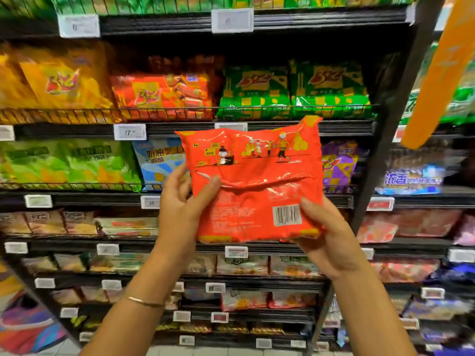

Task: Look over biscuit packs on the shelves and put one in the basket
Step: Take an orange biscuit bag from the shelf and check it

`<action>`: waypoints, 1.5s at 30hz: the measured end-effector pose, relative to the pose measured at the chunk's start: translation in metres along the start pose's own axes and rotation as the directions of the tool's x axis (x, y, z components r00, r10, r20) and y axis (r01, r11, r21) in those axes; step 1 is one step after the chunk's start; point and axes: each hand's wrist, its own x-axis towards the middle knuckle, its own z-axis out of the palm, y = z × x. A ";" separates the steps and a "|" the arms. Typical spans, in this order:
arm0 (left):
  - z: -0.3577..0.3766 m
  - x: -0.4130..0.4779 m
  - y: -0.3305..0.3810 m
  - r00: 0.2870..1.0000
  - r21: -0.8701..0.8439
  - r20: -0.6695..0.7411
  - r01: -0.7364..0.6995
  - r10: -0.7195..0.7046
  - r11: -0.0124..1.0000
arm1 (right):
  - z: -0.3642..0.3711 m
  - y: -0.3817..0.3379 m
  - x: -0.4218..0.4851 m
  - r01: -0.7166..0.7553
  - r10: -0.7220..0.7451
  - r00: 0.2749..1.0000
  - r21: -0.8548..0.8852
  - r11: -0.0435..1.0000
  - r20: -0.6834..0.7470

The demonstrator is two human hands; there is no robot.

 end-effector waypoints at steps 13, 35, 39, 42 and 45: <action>-0.018 -0.009 0.004 0.972 -0.012 0.146 0.189 -0.185 0.982 | -0.011 0.025 -0.002 -0.107 0.111 0.992 0.070 0.992 -0.053; -0.017 -0.011 -0.001 0.974 0.149 0.148 0.151 -0.173 0.977 | -0.017 0.034 -0.003 -0.149 0.152 0.988 0.096 0.984 -0.022; -0.016 -0.012 -0.003 0.974 0.232 0.174 0.103 -0.145 0.967 | -0.019 0.033 -0.004 -0.148 0.150 0.989 0.076 0.986 -0.016; -0.011 -0.013 -0.003 0.986 0.287 0.132 0.059 -0.100 0.956 | -0.019 0.033 -0.007 -0.137 0.138 0.990 0.047 0.989 -0.008; -0.008 -0.012 -0.003 0.994 0.304 0.083 0.047 -0.075 0.952 | -0.020 0.034 -0.010 -0.127 0.127 0.992 0.027 0.992 0.002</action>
